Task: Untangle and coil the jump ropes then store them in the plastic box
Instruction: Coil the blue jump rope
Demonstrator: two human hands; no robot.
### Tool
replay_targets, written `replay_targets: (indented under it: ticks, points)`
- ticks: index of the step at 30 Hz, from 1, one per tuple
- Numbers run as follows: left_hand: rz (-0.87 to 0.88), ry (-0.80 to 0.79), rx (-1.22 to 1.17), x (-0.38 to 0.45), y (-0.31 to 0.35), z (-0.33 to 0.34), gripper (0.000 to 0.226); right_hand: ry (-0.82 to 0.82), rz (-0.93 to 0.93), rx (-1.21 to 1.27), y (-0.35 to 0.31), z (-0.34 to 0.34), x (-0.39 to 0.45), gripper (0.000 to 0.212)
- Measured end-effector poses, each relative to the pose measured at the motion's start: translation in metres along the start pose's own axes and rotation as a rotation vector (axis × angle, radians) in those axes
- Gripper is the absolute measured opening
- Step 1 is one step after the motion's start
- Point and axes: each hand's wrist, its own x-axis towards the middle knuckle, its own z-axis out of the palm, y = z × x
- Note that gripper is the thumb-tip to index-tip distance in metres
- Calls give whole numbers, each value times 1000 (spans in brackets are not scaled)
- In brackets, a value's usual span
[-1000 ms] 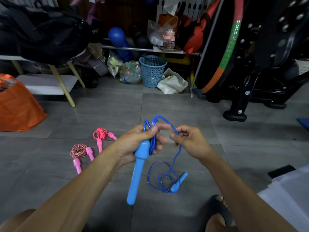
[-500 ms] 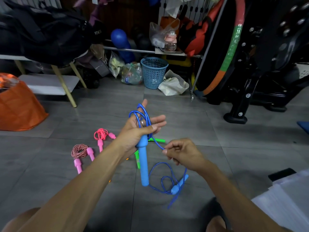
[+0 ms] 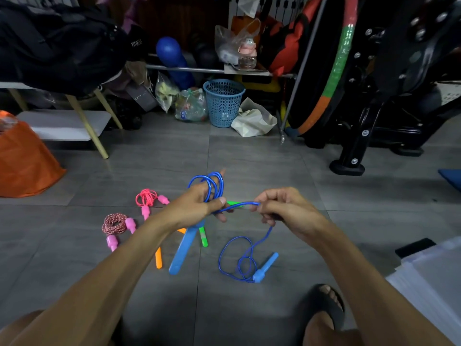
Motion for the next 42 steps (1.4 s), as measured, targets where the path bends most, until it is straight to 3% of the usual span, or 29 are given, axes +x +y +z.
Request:
replay_targets:
  ticks: [5, 8, 13, 19, 23, 26, 28, 32, 34, 36, 39, 41, 42]
  points:
    - [-191, -308, -155, -10, 14, 13, 42, 75, -213, -21, -5, 2, -3, 11]
    - [-166, -418, -148, -10, 15, 17, 42, 150, -249, 17, -8, 5, 1, 9]
    - [-103, -487, -309, -12, 13, 17, 22, 259, -228, -35, -5, 7, 14, 5]
    - [54, -361, -730, -12, 11, 5, 49, 143, -59, -61, 13, -9, 28, 17]
    - [112, -22, -1016, -9, 14, -4, 56, 129, 50, -251, 33, -10, 32, 26]
    - [76, 185, -1083, -7, 14, -11, 42, 161, -20, -124, 31, -1, 31, 20]
    - [71, 211, -1046, -6, 13, -13, 41, 152, -94, -102, 23, 8, 30, 15]
    - [93, 184, -907, -1, 9, -10, 54, 73, -192, -584, 29, 14, 27, 16]
    - [92, 189, -730, 2, 5, -6, 63, 4, -187, -541, 28, 19, 24, 18]
    - [75, 168, -398, 3, 4, 1, 66, -71, -160, -395, 19, 29, 21, 19]
    - [46, 117, 116, 4, 2, 14, 42, -182, -110, -227, 5, 35, 13, 7]
    - [21, 127, 336, 1, 2, 16, 7, -223, -72, -208, -3, 29, 6, 7]
    - [3, 134, 400, 1, 2, 14, 7, -204, -46, -223, -6, 23, 4, 12]
